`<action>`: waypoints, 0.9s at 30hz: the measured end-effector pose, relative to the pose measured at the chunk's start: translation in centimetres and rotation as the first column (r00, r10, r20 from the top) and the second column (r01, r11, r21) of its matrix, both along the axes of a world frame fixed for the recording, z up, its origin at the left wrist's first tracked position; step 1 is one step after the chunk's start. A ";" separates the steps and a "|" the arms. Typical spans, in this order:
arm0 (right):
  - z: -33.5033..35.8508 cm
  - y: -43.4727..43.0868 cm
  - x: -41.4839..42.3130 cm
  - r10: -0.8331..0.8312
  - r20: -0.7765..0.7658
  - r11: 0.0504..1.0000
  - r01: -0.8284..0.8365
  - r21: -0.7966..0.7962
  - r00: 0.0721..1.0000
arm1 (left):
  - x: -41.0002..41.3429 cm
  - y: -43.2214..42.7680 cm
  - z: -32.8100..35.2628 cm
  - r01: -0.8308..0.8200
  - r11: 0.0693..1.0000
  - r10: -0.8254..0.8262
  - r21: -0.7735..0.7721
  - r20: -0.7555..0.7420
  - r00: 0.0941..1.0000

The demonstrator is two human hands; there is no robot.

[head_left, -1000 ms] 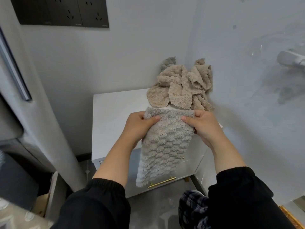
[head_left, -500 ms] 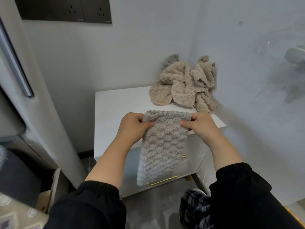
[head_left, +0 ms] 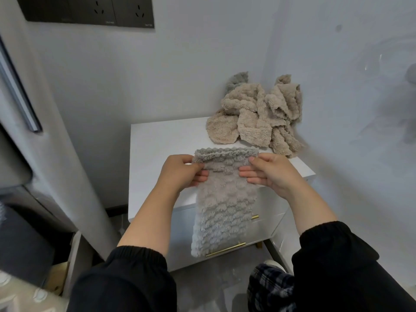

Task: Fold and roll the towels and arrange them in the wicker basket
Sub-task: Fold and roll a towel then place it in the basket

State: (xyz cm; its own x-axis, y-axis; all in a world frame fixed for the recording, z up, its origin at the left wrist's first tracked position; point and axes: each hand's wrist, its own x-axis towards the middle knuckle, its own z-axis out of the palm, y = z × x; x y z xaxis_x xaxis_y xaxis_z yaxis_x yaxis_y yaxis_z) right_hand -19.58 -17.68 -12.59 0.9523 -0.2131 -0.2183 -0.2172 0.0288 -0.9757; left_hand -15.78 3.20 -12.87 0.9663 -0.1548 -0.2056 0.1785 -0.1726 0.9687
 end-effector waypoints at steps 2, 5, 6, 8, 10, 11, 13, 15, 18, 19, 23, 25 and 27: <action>-0.1 0.1 0.6 0.009 0.030 0.999 -0.010 0.048 0.999 | 0.2 -0.3 0.1 -0.025 0.999 0.025 -0.031 0.008 1.000; -0.2 0.1 1.6 -0.016 0.053 0.977 0.004 0.214 0.998 | 0.6 -0.6 0.6 -0.090 0.974 0.077 -0.208 -0.067 0.995; -0.2 0.2 1.9 -0.035 0.053 0.963 0.019 0.268 0.998 | 0.8 -0.6 0.6 -0.111 0.960 0.090 -0.259 -0.092 0.992; -0.4 0.1 2.4 -0.078 0.059 0.938 0.054 0.342 0.995 | 1.4 -0.7 0.1 -0.147 0.945 0.123 -0.291 -0.100 0.987; -0.7 0.0 2.8 -0.103 0.067 0.939 0.075 0.336 0.992 | 1.8 -1.0 -0.6 -0.185 0.949 0.173 -0.254 -0.070 0.983; -0.9 0.0 2.8 -0.110 0.077 0.955 0.084 0.285 0.991 | 1.9 -1.1 -0.9 -0.197 0.955 0.192 -0.222 -0.042 0.980; -1.1 -0.1 2.7 -0.112 0.100 0.989 0.101 0.108 0.989 | 1.8 -1.3 -1.3 -0.196 0.965 0.202 -0.172 0.017 0.979; -1.2 -0.1 2.4 -0.113 0.105 0.989 0.122 -0.079 0.988 | 1.8 -1.2 -1.4 -0.179 0.972 0.189 -0.151 0.053 0.981; -1.8 -0.4 2.3 -0.121 0.115 0.961 0.146 -0.236 0.986 | 1.9 -1.1 -1.6 -0.162 0.983 0.171 -0.089 0.110 0.979; -2.0 -0.5 2.4 -0.132 0.120 0.950 0.160 -0.269 0.984 | 1.9 -1.1 -1.6 -0.158 0.986 0.163 -0.053 0.131 0.978; -3.0 -1.0 2.8 -0.196 0.131 0.918 0.229 -0.323 0.972 | 2.1 -1.1 -2.3 -0.157 0.975 0.117 0.154 0.242 0.963; -3.3 -1.1 2.9 -0.219 0.138 0.917 0.252 -0.308 0.966 | 2.3 -1.1 -2.6 -0.157 0.949 0.070 0.273 0.303 0.950; -3.4 -1.2 3.0 -0.226 0.144 0.911 0.261 -0.319 0.963 | 2.3 -1.1 -2.7 -0.146 0.927 0.026 0.345 0.330 0.943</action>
State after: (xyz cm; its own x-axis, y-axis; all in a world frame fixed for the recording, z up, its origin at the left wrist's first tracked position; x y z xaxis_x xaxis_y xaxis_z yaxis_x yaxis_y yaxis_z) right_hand -16.60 -18.83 -15.94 0.8748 -0.4845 0.0004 -0.1441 -0.2610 -0.9545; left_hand -13.49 2.09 -15.58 0.9955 -0.0418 0.0853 -0.0946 -0.5175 0.8504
